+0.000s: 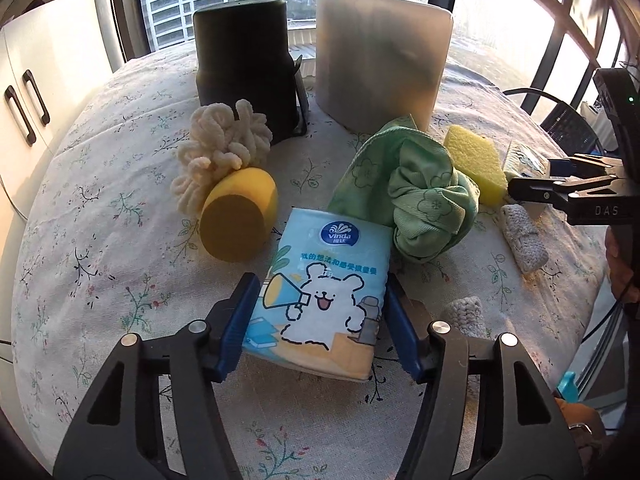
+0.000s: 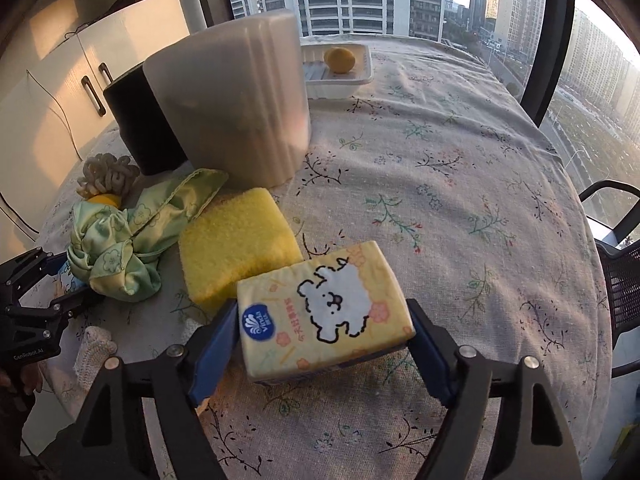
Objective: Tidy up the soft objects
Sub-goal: 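Grasp the blue tissue pack with the left tool while the right tool grasps the cream tissue pack, then carry both tissue packs over the white tray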
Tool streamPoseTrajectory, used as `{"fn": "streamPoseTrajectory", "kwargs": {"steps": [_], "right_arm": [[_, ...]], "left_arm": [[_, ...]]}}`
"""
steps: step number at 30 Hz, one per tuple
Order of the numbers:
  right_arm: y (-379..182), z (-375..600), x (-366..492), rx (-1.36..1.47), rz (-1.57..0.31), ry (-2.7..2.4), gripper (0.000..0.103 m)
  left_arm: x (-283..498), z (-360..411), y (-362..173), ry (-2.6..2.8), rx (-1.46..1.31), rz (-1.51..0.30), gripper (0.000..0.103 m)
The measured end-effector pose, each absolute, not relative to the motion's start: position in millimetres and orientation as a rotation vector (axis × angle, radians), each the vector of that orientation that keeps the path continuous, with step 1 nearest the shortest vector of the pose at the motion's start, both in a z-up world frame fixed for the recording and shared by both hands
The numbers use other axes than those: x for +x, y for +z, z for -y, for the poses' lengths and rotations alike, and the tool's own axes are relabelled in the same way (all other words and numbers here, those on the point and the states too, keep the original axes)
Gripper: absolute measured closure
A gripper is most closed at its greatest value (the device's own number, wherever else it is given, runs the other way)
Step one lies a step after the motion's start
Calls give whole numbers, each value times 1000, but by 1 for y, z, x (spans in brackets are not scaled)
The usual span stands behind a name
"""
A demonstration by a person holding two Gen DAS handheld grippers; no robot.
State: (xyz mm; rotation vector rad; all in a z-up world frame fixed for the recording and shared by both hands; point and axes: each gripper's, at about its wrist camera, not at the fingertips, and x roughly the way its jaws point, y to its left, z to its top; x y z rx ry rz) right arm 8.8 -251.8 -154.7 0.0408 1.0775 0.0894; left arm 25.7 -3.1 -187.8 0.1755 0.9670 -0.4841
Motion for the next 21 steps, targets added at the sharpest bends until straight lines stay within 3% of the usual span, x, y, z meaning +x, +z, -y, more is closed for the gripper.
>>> {"fn": "streamPoseTrajectory", "kwargs": {"steps": [21], "right_arm": [[-124, 279, -18, 61, -1037, -39, 22]], "left_arm": [[6, -51, -152, -385, 67, -888, 52]]}}
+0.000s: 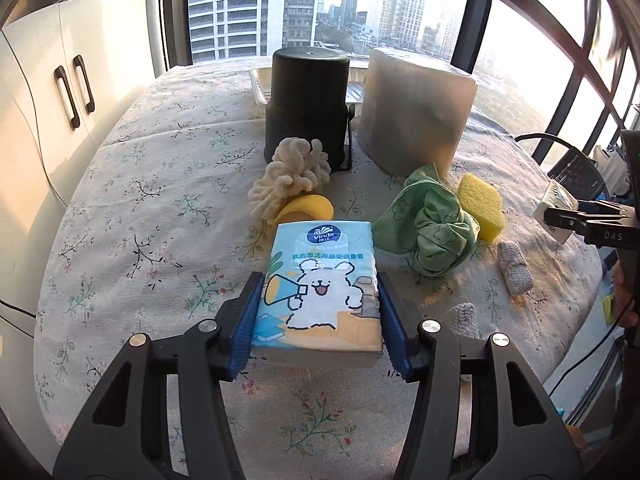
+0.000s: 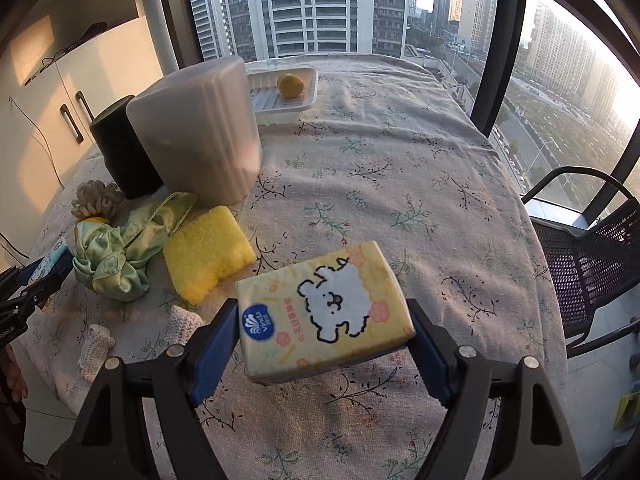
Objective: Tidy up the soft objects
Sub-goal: 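Carry both tissue packs over the white tray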
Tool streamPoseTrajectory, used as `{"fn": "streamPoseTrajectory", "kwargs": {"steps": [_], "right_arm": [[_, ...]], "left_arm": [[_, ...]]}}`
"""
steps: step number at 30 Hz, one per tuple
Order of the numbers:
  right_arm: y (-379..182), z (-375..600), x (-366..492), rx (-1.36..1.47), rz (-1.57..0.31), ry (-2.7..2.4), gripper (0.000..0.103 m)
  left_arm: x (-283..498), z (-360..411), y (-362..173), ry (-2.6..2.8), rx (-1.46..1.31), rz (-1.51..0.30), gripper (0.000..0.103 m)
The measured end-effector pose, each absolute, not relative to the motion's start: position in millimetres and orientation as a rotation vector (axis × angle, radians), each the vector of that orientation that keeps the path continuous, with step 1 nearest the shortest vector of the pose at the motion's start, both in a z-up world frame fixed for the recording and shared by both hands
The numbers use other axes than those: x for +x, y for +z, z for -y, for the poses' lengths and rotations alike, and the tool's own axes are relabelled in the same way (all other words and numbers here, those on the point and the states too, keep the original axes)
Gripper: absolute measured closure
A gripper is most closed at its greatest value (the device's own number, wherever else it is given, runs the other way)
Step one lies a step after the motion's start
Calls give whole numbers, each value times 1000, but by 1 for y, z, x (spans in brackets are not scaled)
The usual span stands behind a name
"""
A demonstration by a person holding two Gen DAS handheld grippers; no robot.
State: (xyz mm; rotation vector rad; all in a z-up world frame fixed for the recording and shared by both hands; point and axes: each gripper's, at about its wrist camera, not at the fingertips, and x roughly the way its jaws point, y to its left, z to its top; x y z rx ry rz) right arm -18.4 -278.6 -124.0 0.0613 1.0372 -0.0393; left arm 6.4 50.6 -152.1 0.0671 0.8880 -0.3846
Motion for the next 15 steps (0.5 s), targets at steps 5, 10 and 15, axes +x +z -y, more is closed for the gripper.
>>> {"fn": "streamPoseTrajectory", "kwargs": {"steps": [5, 10, 15], "right_arm": [[-125, 285, -16, 69, -1047, -55, 22], [-126, 292, -7, 66, -1055, -75, 22], [-130, 302, 14, 86, -1071, -85, 22]], "left_arm": [[14, -66, -153, -320, 49, -897, 52], [25, -82, -149, -263, 58, -879, 52], [46, -96, -148, -223, 64, -868, 52]]}}
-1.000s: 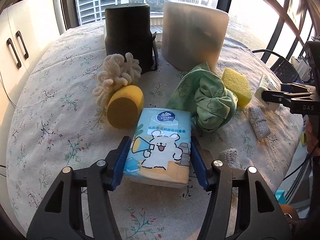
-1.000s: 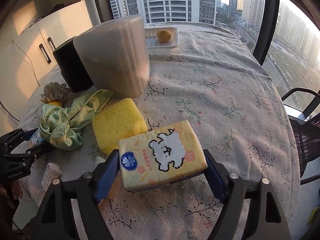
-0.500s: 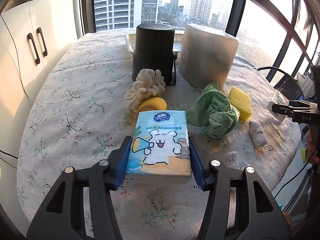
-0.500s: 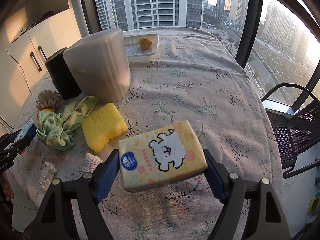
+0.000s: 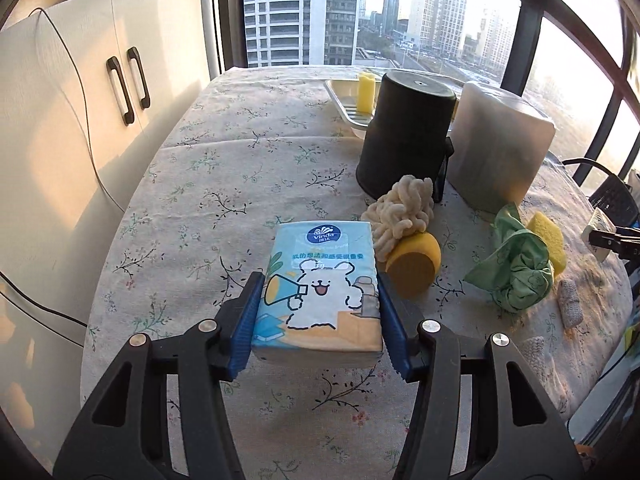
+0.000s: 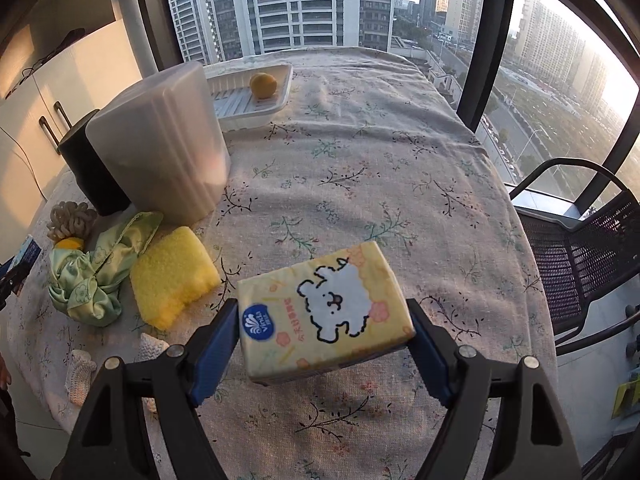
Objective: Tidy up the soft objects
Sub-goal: 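Carry both tissue packs over the white tray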
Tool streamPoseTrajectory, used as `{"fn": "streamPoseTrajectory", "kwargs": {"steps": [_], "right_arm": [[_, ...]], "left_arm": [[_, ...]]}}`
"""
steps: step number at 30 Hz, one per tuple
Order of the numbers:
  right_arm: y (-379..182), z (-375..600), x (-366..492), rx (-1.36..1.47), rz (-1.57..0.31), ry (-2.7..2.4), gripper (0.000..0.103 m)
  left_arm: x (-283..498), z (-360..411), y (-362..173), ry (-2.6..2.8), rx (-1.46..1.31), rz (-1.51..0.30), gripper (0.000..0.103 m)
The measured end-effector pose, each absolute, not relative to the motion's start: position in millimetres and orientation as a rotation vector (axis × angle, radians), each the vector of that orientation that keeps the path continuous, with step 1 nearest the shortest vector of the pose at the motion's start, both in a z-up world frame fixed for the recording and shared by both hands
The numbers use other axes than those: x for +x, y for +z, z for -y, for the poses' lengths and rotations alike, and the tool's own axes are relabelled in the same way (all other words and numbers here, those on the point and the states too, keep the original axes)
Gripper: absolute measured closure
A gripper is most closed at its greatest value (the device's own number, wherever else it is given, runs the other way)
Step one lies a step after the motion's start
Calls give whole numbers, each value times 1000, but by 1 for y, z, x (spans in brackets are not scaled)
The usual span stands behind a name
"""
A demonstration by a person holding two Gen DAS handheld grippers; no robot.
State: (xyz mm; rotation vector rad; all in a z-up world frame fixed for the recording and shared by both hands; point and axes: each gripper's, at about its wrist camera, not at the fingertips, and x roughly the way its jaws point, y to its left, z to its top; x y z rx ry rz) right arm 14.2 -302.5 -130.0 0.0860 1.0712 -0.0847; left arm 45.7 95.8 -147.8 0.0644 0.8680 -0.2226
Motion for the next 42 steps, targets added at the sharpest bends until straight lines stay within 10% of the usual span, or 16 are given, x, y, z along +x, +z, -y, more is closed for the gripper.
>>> {"fn": "streamPoseTrajectory", "kwargs": {"steps": [42], "right_arm": [[-115, 294, 316, -58, -1034, -37, 22]], "left_arm": [[337, -31, -141, -336, 149, -860, 51]]}}
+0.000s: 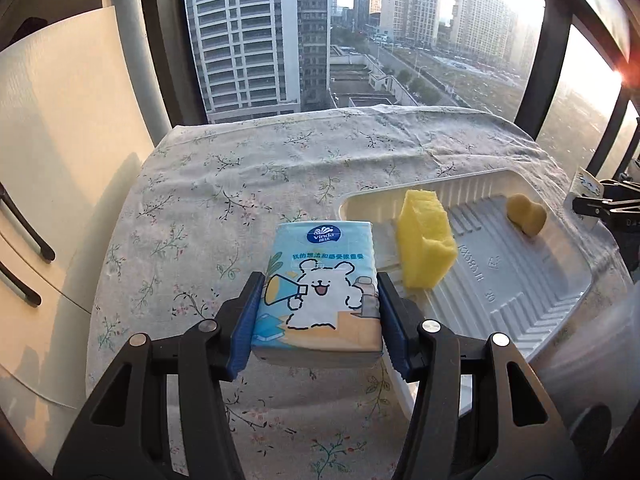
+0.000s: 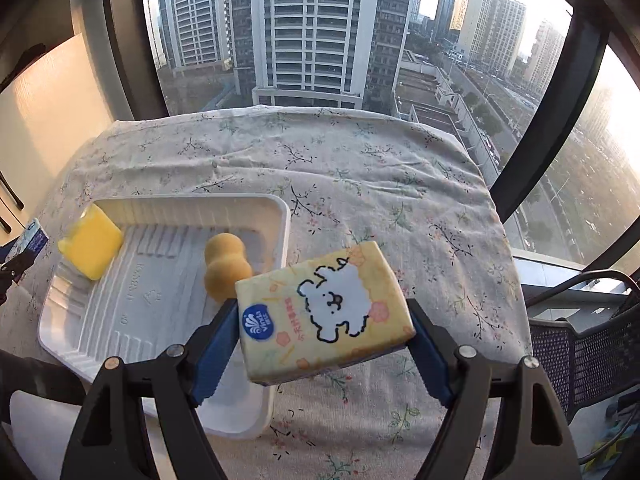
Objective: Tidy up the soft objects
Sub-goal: 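Carry both tissue packs over the white tray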
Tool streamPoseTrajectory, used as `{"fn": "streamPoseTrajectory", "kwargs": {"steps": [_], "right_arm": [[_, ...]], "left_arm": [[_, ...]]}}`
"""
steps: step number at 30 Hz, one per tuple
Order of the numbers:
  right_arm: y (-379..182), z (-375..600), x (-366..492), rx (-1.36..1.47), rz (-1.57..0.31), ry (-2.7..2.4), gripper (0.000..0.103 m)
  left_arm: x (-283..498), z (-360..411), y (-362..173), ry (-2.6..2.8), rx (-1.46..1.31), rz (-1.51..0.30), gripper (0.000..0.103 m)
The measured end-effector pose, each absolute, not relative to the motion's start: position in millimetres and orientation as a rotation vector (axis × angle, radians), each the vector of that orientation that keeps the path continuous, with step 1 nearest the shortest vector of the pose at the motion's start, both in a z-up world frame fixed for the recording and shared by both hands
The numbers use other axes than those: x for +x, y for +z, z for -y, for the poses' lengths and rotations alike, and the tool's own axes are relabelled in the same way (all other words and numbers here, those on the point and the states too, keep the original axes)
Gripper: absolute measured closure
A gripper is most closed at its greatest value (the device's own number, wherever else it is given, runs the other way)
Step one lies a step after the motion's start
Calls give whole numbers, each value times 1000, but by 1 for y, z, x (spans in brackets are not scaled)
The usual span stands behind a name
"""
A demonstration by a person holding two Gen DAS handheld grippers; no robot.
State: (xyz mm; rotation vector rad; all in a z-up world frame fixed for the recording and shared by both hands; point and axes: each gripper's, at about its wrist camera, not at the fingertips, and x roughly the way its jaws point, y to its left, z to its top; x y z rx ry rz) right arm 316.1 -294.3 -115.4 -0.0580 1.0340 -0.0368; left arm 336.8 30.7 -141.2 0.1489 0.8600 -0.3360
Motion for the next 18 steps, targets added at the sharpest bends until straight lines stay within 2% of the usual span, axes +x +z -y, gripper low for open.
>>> {"fn": "streamPoseTrajectory", "kwargs": {"steps": [8, 18], "right_arm": [[-124, 245, 372, -183, -1039, 58, 22], [-154, 207, 394, -300, -1075, 125, 22]], "left_arm": [[362, 14, -151, -438, 233, -874, 51], [364, 33, -160, -546, 280, -900, 51]]}}
